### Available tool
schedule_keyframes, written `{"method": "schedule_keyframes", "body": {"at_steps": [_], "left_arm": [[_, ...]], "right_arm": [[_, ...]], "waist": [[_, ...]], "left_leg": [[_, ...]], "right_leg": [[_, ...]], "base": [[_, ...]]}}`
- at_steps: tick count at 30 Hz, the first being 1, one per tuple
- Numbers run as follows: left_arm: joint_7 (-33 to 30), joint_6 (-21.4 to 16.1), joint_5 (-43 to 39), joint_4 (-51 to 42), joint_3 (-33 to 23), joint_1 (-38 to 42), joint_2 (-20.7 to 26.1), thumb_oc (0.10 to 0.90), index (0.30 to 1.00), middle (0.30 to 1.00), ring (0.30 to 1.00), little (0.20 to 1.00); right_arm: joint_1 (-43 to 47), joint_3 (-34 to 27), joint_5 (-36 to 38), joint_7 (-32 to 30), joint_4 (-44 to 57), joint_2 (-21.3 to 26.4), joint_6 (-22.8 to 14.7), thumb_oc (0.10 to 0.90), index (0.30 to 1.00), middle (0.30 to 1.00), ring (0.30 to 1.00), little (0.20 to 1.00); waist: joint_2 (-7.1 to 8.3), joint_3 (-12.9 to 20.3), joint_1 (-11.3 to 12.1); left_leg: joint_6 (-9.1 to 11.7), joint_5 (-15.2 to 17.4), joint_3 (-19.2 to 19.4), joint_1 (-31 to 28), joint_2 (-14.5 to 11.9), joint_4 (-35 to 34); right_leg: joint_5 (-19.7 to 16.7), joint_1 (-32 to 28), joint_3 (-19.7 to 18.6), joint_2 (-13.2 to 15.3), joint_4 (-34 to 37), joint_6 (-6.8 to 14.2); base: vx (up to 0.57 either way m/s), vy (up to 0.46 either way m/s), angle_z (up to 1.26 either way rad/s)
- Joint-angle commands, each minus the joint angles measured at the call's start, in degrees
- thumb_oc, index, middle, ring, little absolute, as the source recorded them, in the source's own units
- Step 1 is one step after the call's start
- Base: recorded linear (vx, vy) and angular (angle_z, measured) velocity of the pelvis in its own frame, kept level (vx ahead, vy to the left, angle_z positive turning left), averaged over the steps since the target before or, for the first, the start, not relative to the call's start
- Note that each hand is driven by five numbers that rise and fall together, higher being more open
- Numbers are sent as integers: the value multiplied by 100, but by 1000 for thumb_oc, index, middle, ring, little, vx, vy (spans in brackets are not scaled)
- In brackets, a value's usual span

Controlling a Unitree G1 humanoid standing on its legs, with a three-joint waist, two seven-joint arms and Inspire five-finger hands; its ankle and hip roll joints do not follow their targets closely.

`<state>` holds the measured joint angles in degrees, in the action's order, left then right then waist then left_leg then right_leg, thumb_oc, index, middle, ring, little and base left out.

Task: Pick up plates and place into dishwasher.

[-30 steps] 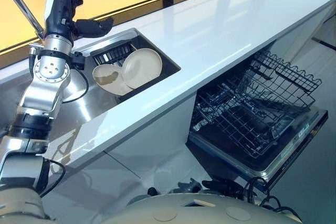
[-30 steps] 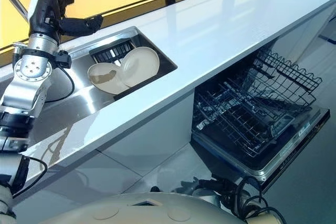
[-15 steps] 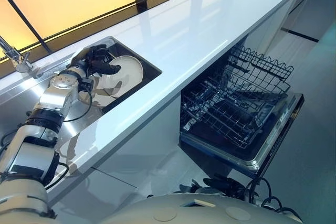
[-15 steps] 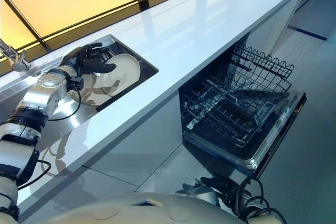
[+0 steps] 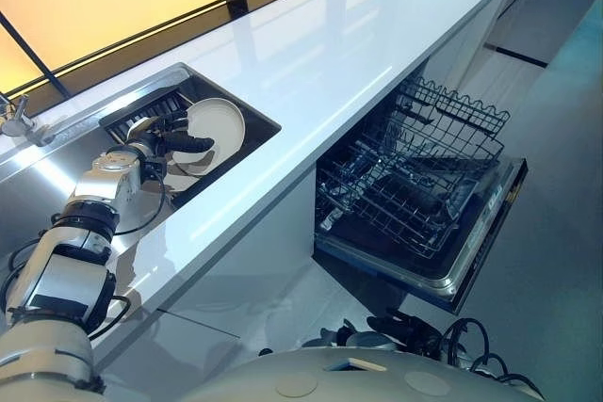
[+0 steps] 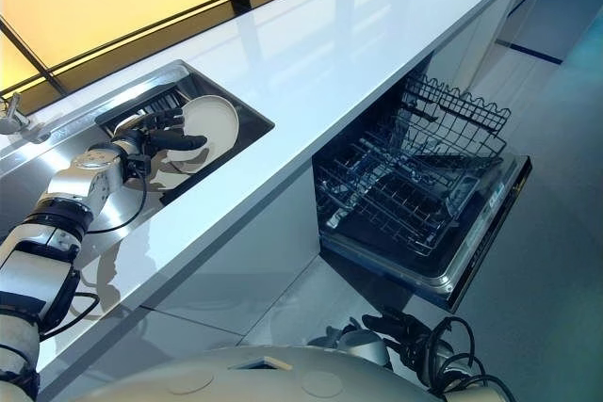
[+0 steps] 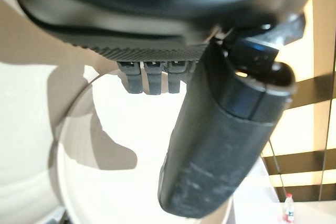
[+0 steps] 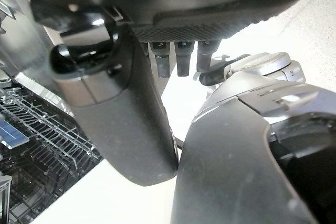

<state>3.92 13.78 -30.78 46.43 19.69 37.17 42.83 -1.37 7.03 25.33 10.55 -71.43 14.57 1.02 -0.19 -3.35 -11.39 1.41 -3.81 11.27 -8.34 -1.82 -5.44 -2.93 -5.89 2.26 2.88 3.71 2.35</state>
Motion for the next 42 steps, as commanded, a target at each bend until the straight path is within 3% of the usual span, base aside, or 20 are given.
{"method": "schedule_keyframes", "body": {"at_steps": [1,5,7,9,13,19,30,37,42], "left_arm": [[-91,-322,301,359,-417,1360,300,800,900,900,900,900],[-136,-403,381,346,-364,1431,324,800,900,900,900,900],[-356,-739,33,267,-375,1482,325,800,900,900,900,900],[-218,-1209,-1002,23,-515,1497,246,800,900,900,900,900],[196,-1431,-2721,-747,-1152,973,-262,800,900,900,900,900],[381,-1826,-3473,-409,-1684,749,-156,800,900,900,900,900],[295,-1852,-2955,-188,-1774,664,53,800,900,900,900,900],[-271,-1806,-1285,66,-1606,786,370,800,900,900,900,900],[-656,-1721,-982,59,-1433,1004,530,800,900,900,900,900]], "right_arm": [[-173,254,-290,85,-181,241,8,800,900,900,900,900],[-198,253,-244,76,-168,238,4,800,900,900,900,900],[-197,252,-226,81,-168,246,17,800,900,900,900,900],[-209,241,-233,103,-157,254,28,800,900,900,900,900],[-160,186,-321,166,-208,243,54,800,900,900,900,900],[-189,217,-373,165,-236,223,81,800,900,900,900,900],[-261,220,-593,219,-224,212,33,800,900,900,900,900],[-385,267,-708,176,-178,264,22,800,900,900,900,900],[-491,268,-719,212,-133,336,-10,800,900,900,900,900]], "waist": [[-389,-100,-119],[-379,-144,-139],[-371,-151,-138],[-359,-183,-153],[-349,-193,-80],[-330,-138,-50],[-282,-67,-25],[-218,-137,-58],[-140,-275,-94]], "left_leg": [[-365,649,150,51,457,85],[-377,658,200,65,468,94],[-371,661,211,69,472,97],[-373,684,207,41,478,110],[-349,678,185,32,471,93],[-376,734,204,16,482,170],[-394,792,200,53,483,296],[-453,875,236,112,503,506],[-492,952,324,223,512,714]], "right_leg": [[415,410,289,-222,-701,484],[386,448,229,-208,-706,519],[376,456,213,-201,-702,529],[401,437,199,-194,-728,533],[385,465,162,-194,-759,498],[420,452,193,-162,-790,487],[462,449,220,-157,-845,479],[451,509,191,-131,-923,505],[416,611,120,-82,-997,559]], "base": [[18,15,-5],[13,8,-8],[9,0,-7],[15,2,-5],[16,8,1],[31,3,-9],[20,2,-3],[63,39,-1],[57,48,-1]]}}
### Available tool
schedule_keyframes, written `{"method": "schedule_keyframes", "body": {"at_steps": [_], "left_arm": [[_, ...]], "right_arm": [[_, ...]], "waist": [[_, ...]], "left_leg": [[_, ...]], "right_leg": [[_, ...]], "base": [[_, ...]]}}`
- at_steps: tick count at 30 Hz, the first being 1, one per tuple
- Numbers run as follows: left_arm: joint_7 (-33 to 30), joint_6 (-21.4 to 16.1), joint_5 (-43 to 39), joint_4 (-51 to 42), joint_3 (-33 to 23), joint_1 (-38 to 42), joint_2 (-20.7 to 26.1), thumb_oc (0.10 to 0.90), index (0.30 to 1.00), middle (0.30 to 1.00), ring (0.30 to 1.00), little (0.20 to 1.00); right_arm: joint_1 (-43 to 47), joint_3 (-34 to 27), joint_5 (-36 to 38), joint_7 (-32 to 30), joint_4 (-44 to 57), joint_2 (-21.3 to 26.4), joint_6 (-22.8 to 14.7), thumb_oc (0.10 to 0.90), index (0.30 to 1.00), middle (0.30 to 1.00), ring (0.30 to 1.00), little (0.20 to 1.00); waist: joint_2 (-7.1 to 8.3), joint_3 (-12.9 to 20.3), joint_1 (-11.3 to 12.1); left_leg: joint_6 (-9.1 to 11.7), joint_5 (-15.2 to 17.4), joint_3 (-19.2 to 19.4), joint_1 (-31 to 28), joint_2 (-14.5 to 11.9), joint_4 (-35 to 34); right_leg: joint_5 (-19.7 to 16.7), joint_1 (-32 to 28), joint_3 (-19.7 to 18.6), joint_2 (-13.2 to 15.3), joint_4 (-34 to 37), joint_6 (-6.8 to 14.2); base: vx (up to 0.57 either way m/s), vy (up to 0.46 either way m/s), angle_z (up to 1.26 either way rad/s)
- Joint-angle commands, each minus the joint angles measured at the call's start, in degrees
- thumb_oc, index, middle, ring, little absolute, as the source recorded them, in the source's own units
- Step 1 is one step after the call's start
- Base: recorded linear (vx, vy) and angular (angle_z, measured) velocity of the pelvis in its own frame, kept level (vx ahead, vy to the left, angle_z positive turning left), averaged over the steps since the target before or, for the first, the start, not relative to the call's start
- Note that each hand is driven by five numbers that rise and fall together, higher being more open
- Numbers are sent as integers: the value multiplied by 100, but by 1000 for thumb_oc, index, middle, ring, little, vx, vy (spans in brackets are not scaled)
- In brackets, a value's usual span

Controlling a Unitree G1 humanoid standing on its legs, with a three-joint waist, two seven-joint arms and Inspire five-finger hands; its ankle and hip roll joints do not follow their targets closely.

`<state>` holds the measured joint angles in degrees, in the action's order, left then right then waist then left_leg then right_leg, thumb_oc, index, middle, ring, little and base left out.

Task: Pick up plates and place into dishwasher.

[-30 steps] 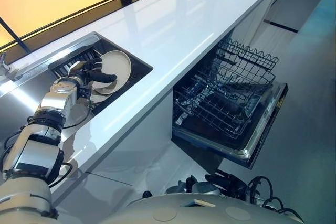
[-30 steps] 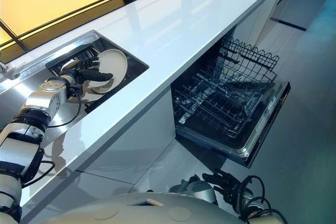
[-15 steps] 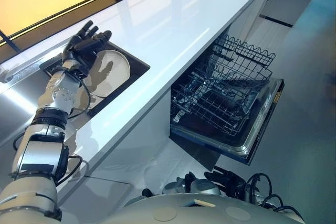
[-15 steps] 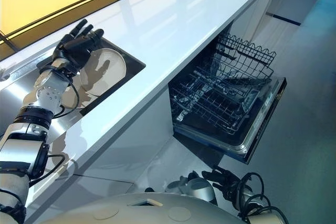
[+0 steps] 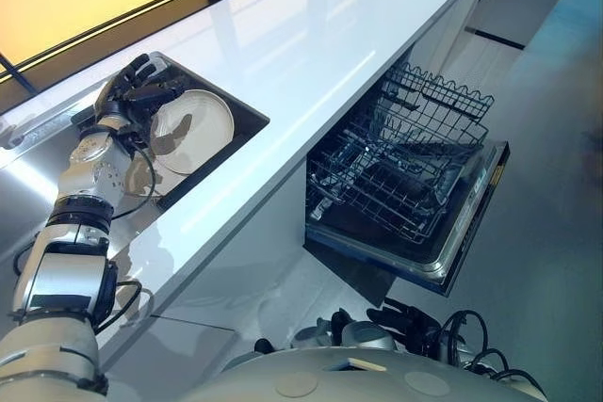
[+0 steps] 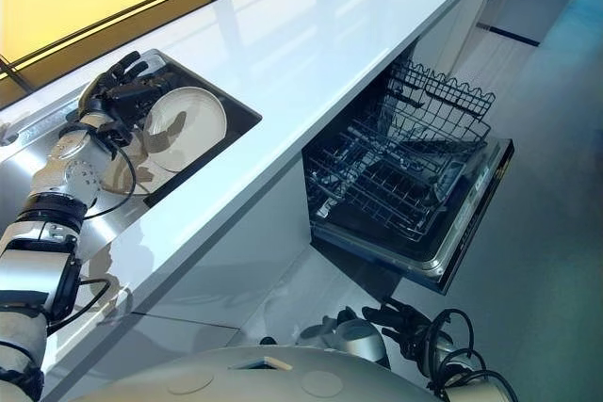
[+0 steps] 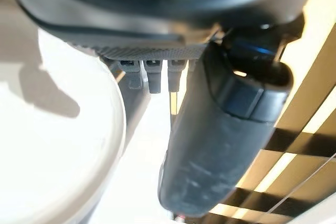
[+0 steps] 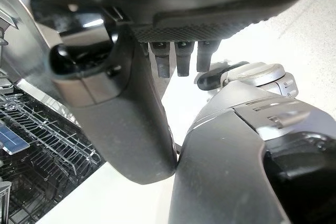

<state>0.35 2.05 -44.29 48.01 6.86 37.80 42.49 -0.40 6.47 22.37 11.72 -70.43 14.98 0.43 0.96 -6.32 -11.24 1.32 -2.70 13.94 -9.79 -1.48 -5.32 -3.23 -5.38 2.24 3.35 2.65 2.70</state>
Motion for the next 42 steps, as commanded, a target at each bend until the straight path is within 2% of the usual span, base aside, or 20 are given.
{"method": "schedule_keyframes", "body": {"at_steps": [1,9,11,24,28,29,30,33,34,35,37,38,39,40,42], "left_arm": [[-370,-549,460,-98,-131,984,574,800,900,900,900,900],[-821,-868,1030,69,236,1402,635,800,900,900,900,900],[-760,-873,1086,109,312,1467,641,800,900,900,900,900],[287,-299,1180,394,965,2010,731,800,900,900,900,900],[1015,274,1295,572,1274,2215,822,800,900,900,900,900],[1402,538,1336,707,1414,2325,857,800,900,900,900,900],[2011,995,1459,875,1645,2492,914,800,900,900,900,900],[2845,1598,1620,905,2095,2710,1030,800,900,900,900,900],[3090,1668,1696,873,2233,2750,1072,800,900,900,900,900],[3227,1760,1687,832,2307,2763,1091,726,836,836,836,826],[3467,1901,1758,720,2406,2763,1130,690,806,806,806,790],[3649,2058,1777,557,2498,2738,1163,462,611,611,611,562],[3702,2096,1817,464,2514,2702,1175,462,611,611,611,562],[3712,2124,1792,336,2538,2651,1192,427,580,580,580,527],[3730,2066,1783,204,2547,2605,1219,287,460,460,460,387]], "right_arm": [[-603,330,-421,113,-220,311,36,800,900,900,900,900],[-733,512,-298,238,-97,334,-29,800,900,900,900,900],[-752,547,-251,230,-77,323,-48,800,900,900,900,900],[-733,485,-123,272,-31,383,-119,800,900,900,900,900],[-744,454,-105,276,13,373,-138,800,900,900,900,900],[-744,448,-88,258,20,362,-153,800,900,900,900,900],[-724,426,-76,256,31,377,-160,800,900,900,900,900],[-645,348,-76,243,22,415,-151,800,900,900,900,900],[-604,313,-61,234,-5,429,-164,800,900,900,900,900],[-580,282,-66,238,-26,441,-175,800,900,900,900,900],[-538,214,-68,256,-54,470,-193,800,900,900,900,900],[-490,187,-28,239,-69,490,-201,800,900,900,900,900],[-478,164,-16,244,-87,499,-219,800,900,900,900,900],[-463,153,11,243,-97,509,-229,800,900,900,900,900],[-438,131,45,243,-108,523,-233,800,900,900,900,900]], "waist": [[-242,-9,-119],[-109,-233,-191],[-94,-271,-200],[-67,-522,-327],[-77,-542,-353],[-84,-551,-366],[-101,-571,-385],[-165,-638,-390],[-201,-666,-384],[-223,-681,-376],[-273,-702,-357],[-319,-712,-324],[-336,-708,-305],[-359,-699,-281],[-383,-679,-251]], "left_leg": [[-491,854,66,389,481,734],[-542,881,91,604,495,911],[-549,877,92,645,496,923],[-576,891,159,742,468,985],[-581,886,191,749,459,992],[-588,886,207,754,459,992],[-591,882,223,769,457,1002],[-585,863,224,797,467,997],[-583,859,219,798,476,986],[-580,852,210,802,481,981],[-569,840,189,804,494,964],[-559,824,165,809,507,950],[-555,816,148,806,516,941],[-547,800,112,807,535,923],[-540,785,72,796,557,891]], "right_leg": [[433,582,101,-122,-903,535],[293,818,-92,-103,-996,628],[270,867,-130,-103,-1010,644],[199,1031,-225,-102,-1087,722],[167,1045,-234,-99,-1071,750],[154,1049,-232,-98,-1058,757],[133,1060,-233,-91,-1038,765],[103,1077,-244,-83,-1002,766],[100,1076,-240,-77,-984,762],[98,1072,-233,-73,-972,758],[102,1061,-222,-67,-949,751],[102,1049,-195,-59,-928,739],[102,1036,-182,-56,-913,733],[103,1020,-178,-63,-891,721],[107,992,-160,-67,-857,708]], "base": [[44,35,0],[18,7,0],[1,-6,6],[-2,0,1],[0,0,0],[-17,-14,3],[-37,-13,2],[-65,14,5],[-73,32,3],[-73,34,4],[-59,26,5],[-57,18,5],[-68,18,6],[-48,10,6],[-42,6,9]]}}
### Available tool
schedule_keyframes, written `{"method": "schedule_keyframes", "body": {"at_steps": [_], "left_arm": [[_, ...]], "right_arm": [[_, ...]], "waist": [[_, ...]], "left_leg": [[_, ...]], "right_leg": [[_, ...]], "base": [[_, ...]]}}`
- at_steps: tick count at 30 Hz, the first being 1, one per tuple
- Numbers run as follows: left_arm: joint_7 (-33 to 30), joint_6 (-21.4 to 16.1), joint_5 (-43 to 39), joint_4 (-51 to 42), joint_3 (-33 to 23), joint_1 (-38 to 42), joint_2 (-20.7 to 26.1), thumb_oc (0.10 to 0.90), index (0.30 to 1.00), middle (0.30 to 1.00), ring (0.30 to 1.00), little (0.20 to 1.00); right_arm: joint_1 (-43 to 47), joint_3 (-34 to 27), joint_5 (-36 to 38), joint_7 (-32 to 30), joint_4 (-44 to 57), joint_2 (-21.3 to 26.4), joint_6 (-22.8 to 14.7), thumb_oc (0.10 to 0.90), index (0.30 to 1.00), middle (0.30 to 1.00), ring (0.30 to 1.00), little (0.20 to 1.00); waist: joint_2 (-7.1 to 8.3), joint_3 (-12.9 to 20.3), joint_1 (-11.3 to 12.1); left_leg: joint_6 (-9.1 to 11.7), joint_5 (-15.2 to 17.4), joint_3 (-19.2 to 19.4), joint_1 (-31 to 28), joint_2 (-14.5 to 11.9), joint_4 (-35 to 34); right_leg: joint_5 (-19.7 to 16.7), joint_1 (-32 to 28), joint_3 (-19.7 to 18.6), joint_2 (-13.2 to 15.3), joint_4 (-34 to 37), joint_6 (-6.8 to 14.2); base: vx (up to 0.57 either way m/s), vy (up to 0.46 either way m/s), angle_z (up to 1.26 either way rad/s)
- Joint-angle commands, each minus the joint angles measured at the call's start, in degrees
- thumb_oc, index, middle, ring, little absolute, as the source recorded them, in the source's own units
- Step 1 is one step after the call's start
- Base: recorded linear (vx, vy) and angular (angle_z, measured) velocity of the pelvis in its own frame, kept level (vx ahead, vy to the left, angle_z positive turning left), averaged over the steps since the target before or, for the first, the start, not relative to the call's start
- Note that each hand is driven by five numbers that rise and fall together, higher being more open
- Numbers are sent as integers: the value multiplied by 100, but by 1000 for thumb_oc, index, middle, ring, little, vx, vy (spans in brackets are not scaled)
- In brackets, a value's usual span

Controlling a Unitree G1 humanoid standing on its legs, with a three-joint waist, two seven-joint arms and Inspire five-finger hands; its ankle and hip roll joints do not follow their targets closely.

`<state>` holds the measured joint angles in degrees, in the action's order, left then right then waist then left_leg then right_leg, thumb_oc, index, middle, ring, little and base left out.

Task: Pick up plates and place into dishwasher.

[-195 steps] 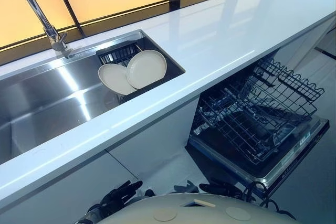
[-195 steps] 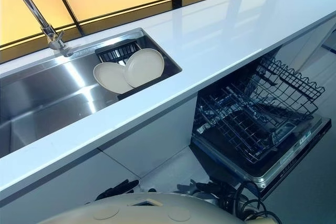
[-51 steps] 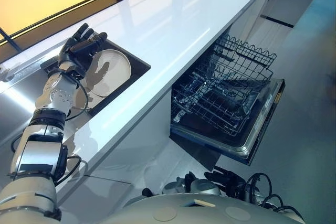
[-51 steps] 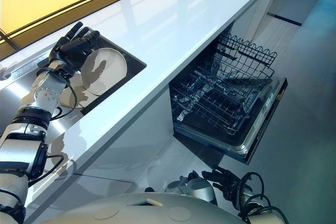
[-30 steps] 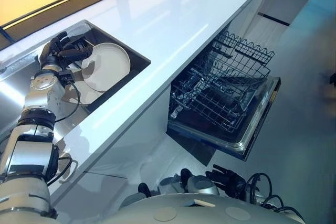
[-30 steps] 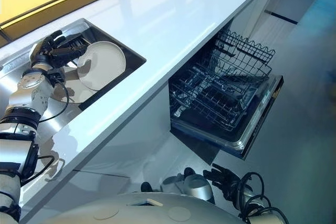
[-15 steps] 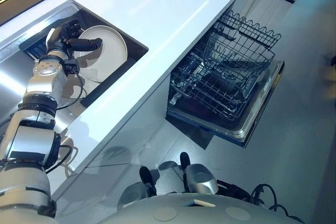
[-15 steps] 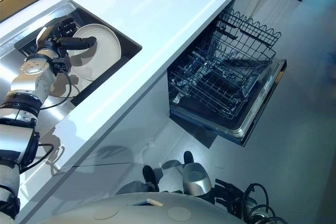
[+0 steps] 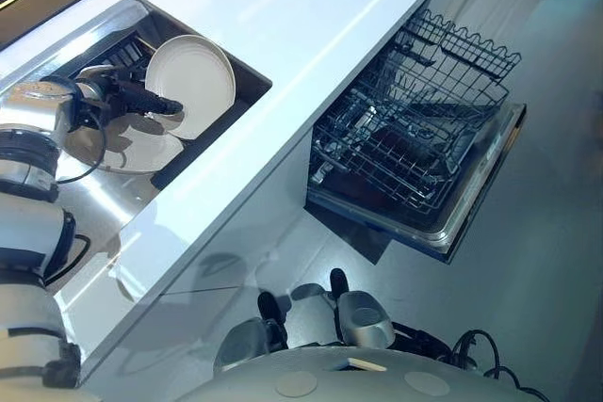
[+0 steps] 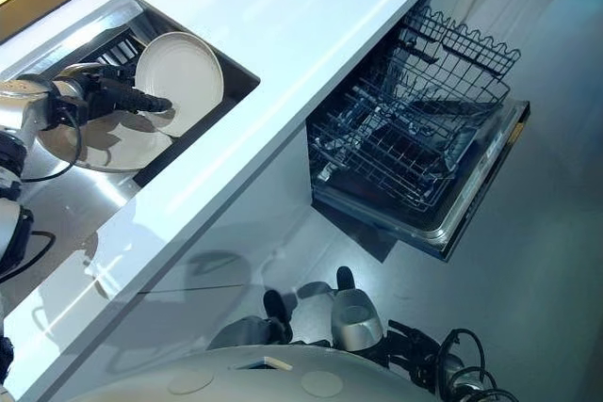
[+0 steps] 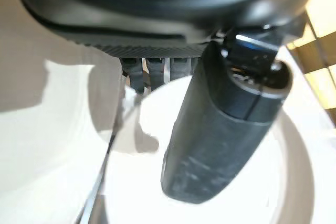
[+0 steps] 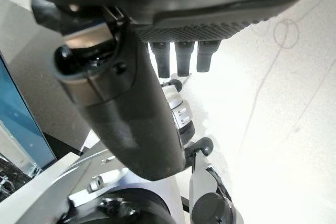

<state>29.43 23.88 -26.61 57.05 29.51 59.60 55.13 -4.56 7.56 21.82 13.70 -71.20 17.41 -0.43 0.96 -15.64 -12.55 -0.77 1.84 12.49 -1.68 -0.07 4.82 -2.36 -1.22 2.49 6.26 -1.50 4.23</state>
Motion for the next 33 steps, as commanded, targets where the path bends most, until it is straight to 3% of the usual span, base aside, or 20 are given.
{"method": "schedule_keyframes", "body": {"at_steps": [1,2,11,20,23,28,33], "left_arm": [[784,-157,-102,-803,292,412,-24,265,441,441,441,365],[772,-218,-195,-860,271,399,-15,100,300,300,300,200],[396,-660,-1033,-909,124,642,-136,100,300,300,300,200],[-536,-1581,-1134,-802,-86,833,-121,100,300,300,300,200],[-1038,-1897,-1025,-812,-182,926,-85,100,300,300,300,200],[-2759,-2681,-427,-1171,-769,762,-63,100,300,300,300,200],[-3772,-3179,80,-1659,-1415,256,-6,100,300,300,300,200]], "right_arm": [[-23,9,117,44,-39,288,-155,800,900,900,900,900],[-27,-2,114,45,-47,289,-159,800,900,900,900,900],[-53,72,123,15,-107,257,-192,800,900,900,900,900],[-63,217,26,48,-117,213,-205,800,900,900,900,900],[-26,261,38,58,-114,218,-193,800,900,900,900,900],[41,319,301,190,-80,220,-269,800,900,900,900,900],[94,361,1096,530,212,151,-424,800,900,900,900,900]], "waist": [[-401,277,-99],[-410,298,-86],[-456,604,-43],[-467,780,-43],[-456,832,-29],[-381,951,50],[-315,1044,161]], "left_leg": [[-323,311,189,-25,426,-151],[-317,298,171,-34,433,-173],[-259,203,72,-155,430,-425],[-207,155,-31,-275,396,-624],[-186,153,-69,-313,376,-655],[-124,127,-145,-402,323,-744],[-68,73,-175,-465,257,-794]], "right_leg": [[24,556,-167,-362,-428,543],[28,541,-156,-364,-415,536],[62,389,-130,-476,-257,440],[146,219,-121,-595,-134,351],[183,158,-108,-627,-112,318],[242,-1,-63,-703,-16,223],[267,-139,30,-766,81,112]], "base": [[-31,-1,9],[-28,-2,7],[2,-14,0],[-21,-36,-1],[-29,-48,-1],[-65,-74,-2],[-95,-85,1]]}}
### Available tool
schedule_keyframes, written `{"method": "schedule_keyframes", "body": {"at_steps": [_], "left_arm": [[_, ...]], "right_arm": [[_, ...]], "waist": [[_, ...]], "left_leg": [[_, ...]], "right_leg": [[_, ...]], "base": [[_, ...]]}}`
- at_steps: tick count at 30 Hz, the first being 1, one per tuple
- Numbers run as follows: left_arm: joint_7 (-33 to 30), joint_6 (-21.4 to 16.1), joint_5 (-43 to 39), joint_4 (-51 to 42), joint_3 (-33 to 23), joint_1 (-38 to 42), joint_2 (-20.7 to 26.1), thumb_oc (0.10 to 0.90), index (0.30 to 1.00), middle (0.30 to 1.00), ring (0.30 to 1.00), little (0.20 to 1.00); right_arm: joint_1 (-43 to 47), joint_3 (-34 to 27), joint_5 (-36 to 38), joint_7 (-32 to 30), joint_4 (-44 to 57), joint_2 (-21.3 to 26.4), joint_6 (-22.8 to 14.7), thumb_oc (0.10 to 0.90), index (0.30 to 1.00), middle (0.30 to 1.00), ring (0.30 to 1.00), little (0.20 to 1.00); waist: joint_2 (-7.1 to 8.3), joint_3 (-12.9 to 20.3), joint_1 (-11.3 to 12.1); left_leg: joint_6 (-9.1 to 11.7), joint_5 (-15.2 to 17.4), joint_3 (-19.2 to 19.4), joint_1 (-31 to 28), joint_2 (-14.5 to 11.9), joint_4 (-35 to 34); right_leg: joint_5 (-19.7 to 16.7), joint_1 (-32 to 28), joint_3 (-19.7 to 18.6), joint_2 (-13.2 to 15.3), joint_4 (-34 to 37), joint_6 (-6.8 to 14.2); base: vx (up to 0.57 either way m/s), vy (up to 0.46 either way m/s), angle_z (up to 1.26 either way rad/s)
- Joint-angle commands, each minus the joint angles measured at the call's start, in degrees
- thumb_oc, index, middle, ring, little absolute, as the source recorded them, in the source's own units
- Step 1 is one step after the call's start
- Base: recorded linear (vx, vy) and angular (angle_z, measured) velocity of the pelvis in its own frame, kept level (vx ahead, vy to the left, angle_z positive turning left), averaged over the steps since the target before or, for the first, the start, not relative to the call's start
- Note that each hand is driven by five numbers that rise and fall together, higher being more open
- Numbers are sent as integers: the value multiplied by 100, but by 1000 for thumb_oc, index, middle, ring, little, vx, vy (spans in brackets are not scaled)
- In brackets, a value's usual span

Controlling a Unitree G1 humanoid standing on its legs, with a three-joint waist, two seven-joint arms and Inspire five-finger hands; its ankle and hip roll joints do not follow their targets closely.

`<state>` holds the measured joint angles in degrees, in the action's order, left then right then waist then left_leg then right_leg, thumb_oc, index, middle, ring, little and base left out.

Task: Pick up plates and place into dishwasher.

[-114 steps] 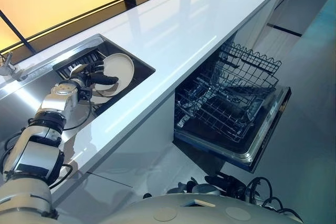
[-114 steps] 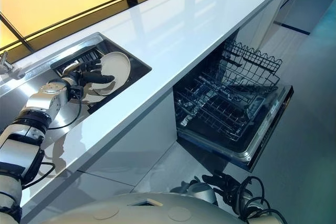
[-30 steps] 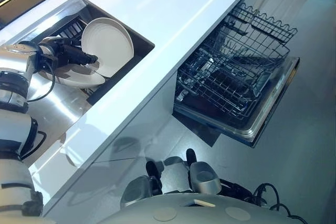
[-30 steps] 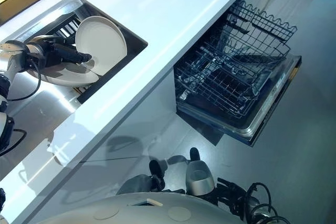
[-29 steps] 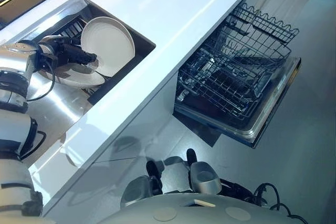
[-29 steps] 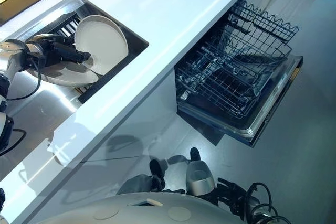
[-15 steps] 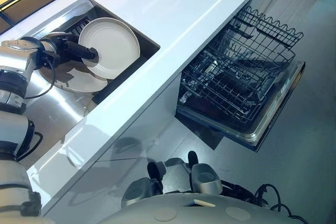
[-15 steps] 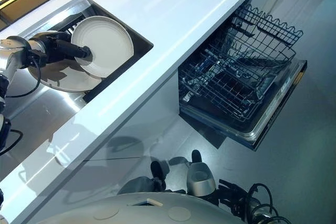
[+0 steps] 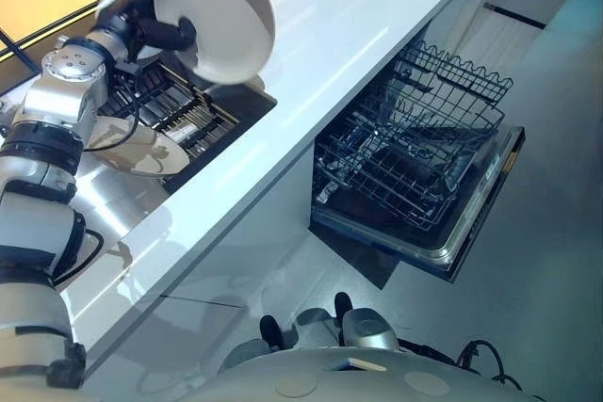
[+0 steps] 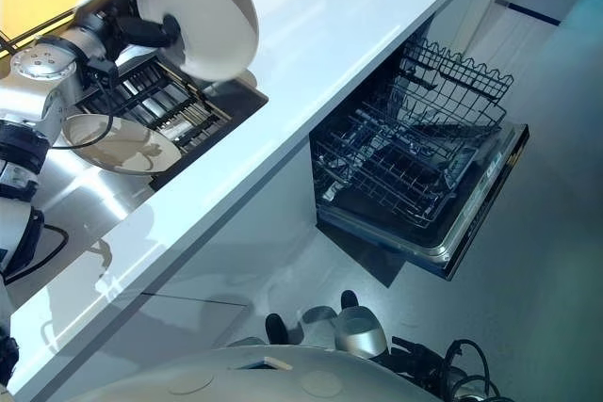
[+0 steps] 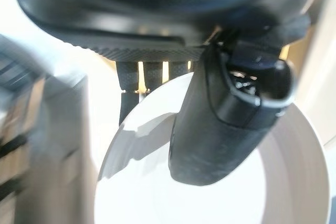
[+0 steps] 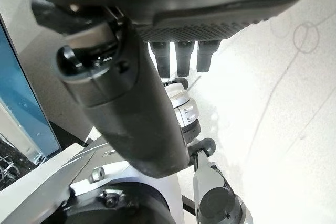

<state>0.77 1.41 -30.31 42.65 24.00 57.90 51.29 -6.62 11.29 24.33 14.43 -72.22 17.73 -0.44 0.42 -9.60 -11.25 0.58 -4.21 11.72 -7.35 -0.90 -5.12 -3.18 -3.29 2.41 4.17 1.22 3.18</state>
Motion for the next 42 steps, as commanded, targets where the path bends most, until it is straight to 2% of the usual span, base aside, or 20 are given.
{"method": "schedule_keyframes", "body": {"at_steps": [1,5,8,12,14,16,17,19,20,21,23,26,28,29,32,37,42], "left_arm": [[-1120,-1055,710,-336,-946,347,389,100,300,300,300,200],[-1643,-1251,1304,-732,-1204,52,450,100,300,300,300,200],[-1784,-1385,1534,-887,-1290,-42,529,100,300,300,300,200],[-1885,-1392,1659,-1196,-1358,-149,669,100,300,300,300,200],[-1898,-1442,1650,-1303,-1441,-259,709,100,300,300,300,200],[-1887,-1468,1601,-1396,-1516,-365,750,100,300,300,300,200],[-1915,-1415,1563,-1515,-1550,-406,783,100,300,300,300,200],[-1935,-1384,1519,-1700,-1621,-534,861,100,300,300,300,200],[-1980,-1416,1448,-1809,-1672,-633,926,100,300,300,300,200],[-1974,-1423,1433,-1838,-1703,-674,943,100,300,300,300,200],[-1974,-1562,1333,-1854,-1767,-786,1004,100,300,300,300,200],[-1883,-1672,1248,-1791,-1810,-813,1065,100,300,300,300,200],[-1815,-1737,1201,-1723,-1801,-789,1086,100,300,300,300,200],[-1814,-1731,1183,-1752,-1806,-800,1084,100,300,300,300,200],[-1808,-1677,1157,-1912,-1916,-968,1053,100,300,300,300,200],[-1858,-1532,1184,-2123,-2034,-1141,977,100,300,300,300,200],[-1874,-1485,1167,-2260,-2103,-1308,947,100,300,300,300,200]], "right_arm": [[312,-7,1107,561,414,95,-426,800,900,900,900,900],[291,-77,1890,980,950,-28,-336,800,900,900,900,900],[274,-130,2270,1127,1295,-93,-307,800,900,900,900,900],[224,-201,2728,1057,1806,-190,-259,800,900,900,900,900],[192,-252,2538,684,1954,-218,-397,800,900,900,900,900],[203,-256,1636,-38,1963,-162,-850,800,900,900,900,900],[203,-188,1228,-477,2098,-100,-897,800,900,900,900,900],[183,-86,438,-1187,2367,19,-808,800,900,900,900,900],[166,-18,-4,-1562,2561,115,-575,800,900,900,900,900],[160,12,-63,-1645,2618,152,-496,800,900,900,900,900],[142,-3,160,-1910,2666,231,-85,800,900,900,900,900],[136,-268,621,-2039,2383,243,70,800,900,900,900,900],[139,-553,915,-2064,2063,249,-69,800,900,900,900,900],[127,-738,1042,-2005,1942,253,-311,800,900,900,900,900],[64,-1159,1432,-1893,2046,250,-607,800,900,900,900,900],[68,-1644,1268,-2170,2222,407,-1160,800,900,900,900,900],[147,-1804,866,-2605,2716,639,-1473,800,900,900,900,900]], "waist": [[-251,461,51],[-240,537,97],[-255,600,95],[-258,671,81],[-255,699,81],[-259,714,79],[-250,719,76],[-229,724,74],[-212,724,76],[-209,724,71],[-185,724,77],[-174,740,71],[-173,754,65],[-171,762,59],[-169,763,37],[-183,762,13],[-190,772,34]], "left_leg": [[-190,667,-99,94,326,196],[-142,628,-86,60,280,175],[-92,564,-52,27,236,90],[-41,526,-21,24,183,55],[-26,525,-7,16,158,60],[-19,526,8,3,140,65],[-20,525,7,-3,133,66],[-17,523,-1,-11,123,61],[-20,516,-16,-12,118,57],[-20,516,-20,-16,114,54],[-18,512,-34,-22,109,45],[-14,510,-44,-37,103,26],[-9,509,-50,-40,99,17],[-5,511,-54,-44,96,14],[-3,518,-59,-51,98,12],[-6,533,-69,-29,116,12],[-7,536,-101,-11,140,13]], "right_leg": [[350,42,55,-570,-169,194],[349,-40,121,-597,-88,140],[348,-77,172,-609,-44,126],[373,-87,225,-620,-46,122],[400,-86,252,-620,-76,118],[420,-93,270,-615,-93,111],[430,-94,268,-616,-106,107],[447,-104,266,-619,-119,100],[454,-111,265,-620,-128,96],[459,-113,266,-620,-134,93],[462,-121,261,-624,-140,92],[445,-129,252,-622,-125,98],[416,-132,238,-619,-93,105],[399,-136,226,-616,-74,111],[359,-135,201,-598,-41,128],[355,-100,194,-571,-48,136],[394,-82,206,-563,-93,123]], "base": [[-90,-75,8],[-116,-86,13],[-105,-65,5],[-93,-52,3],[-67,-33,2],[-76,-24,0],[-74,-19,-5],[-84,-20,-1],[-77,-16,1],[-79,-14,-1],[-56,-12,2],[-35,-7,5],[0,0,0],[0,0,0],[0,0,0],[-5,12,2],[1,6,0]]}}
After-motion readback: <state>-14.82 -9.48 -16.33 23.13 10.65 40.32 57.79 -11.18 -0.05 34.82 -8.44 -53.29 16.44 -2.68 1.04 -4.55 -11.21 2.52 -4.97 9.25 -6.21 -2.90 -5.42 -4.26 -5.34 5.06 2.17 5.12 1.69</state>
